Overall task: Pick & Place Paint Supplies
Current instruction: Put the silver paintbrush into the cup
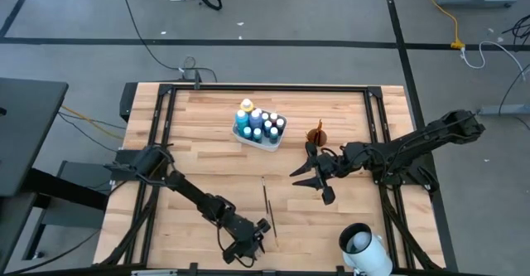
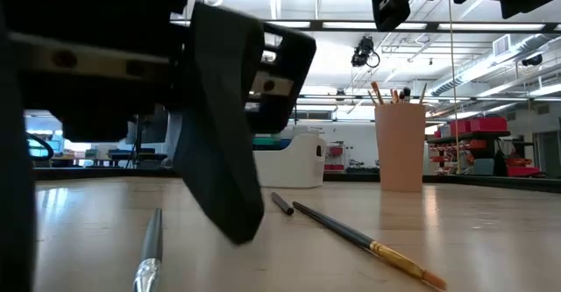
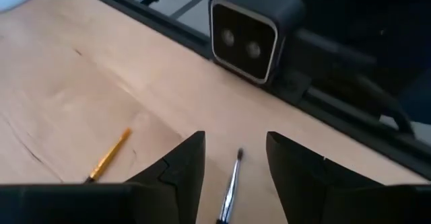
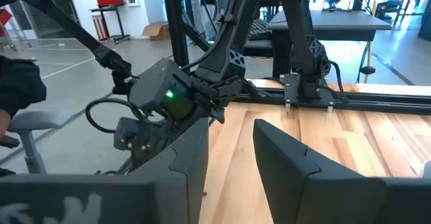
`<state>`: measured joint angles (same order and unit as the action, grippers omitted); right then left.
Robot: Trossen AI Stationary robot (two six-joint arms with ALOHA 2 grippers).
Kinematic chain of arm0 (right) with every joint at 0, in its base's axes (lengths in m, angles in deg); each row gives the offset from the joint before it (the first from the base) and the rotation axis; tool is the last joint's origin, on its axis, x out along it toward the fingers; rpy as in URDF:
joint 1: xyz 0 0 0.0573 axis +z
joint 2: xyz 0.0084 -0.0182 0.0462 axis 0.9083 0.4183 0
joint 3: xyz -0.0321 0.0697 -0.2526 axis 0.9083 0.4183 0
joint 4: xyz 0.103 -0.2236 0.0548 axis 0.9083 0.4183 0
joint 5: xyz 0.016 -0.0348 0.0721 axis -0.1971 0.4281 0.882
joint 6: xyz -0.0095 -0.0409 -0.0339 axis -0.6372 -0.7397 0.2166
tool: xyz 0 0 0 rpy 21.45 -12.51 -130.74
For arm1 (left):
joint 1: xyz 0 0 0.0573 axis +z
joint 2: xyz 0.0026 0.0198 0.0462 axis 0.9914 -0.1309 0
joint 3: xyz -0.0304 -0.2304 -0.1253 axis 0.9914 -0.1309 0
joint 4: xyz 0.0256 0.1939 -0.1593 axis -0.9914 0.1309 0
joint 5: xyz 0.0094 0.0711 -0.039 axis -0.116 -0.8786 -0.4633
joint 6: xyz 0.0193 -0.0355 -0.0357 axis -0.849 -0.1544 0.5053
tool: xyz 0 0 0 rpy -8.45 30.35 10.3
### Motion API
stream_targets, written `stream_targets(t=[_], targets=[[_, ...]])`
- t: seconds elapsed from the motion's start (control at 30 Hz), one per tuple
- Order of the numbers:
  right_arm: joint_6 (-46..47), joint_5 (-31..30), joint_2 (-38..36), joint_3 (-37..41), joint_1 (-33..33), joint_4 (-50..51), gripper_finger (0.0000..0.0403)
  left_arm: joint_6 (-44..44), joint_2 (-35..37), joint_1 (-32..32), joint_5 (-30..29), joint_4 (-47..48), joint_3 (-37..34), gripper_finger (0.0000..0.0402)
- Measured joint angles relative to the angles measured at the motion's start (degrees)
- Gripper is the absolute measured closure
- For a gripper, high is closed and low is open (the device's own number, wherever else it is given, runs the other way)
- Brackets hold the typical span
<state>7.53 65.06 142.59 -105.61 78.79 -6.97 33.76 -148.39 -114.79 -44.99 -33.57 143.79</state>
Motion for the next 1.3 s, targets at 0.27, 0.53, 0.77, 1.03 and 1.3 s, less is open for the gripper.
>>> stream_targets(t=[0.27, 0.53, 0.77, 1.03, 1.3], targets=[[-0.04, 0.0, 0.0, 0.0, 0.0, 0.07, 0.0282, -2.04, -0.09, -0.24, 0.91, 2.4, -0.19, 0.0236], [-0.07, 0.0, 0.0, 0.0, 0.0, -0.05, 0.0282, -2.5, -0.09, 0.07, 1.39, 2.6, -0.14, 0.0236], [-0.07, 0.0, 0.0, 0.0, 0.0, -0.09, 0.0282, -2.7, -0.09, 0.05, 1.46, 2.16, -0.14, 0.0236], [-0.08, 0.0, 0.0, 0.0, 0.0, -0.16, 0.0282, -3.26, -0.09, 0.58, 1.51, 2.14, -0.14, 0.0241], [-0.09, 0.0, 0.0, 0.0, 0.0, -0.17, 0.0282, -1.48, -1.63, 1.27, 3.24, -1.05, 0.23, 0.0248]])
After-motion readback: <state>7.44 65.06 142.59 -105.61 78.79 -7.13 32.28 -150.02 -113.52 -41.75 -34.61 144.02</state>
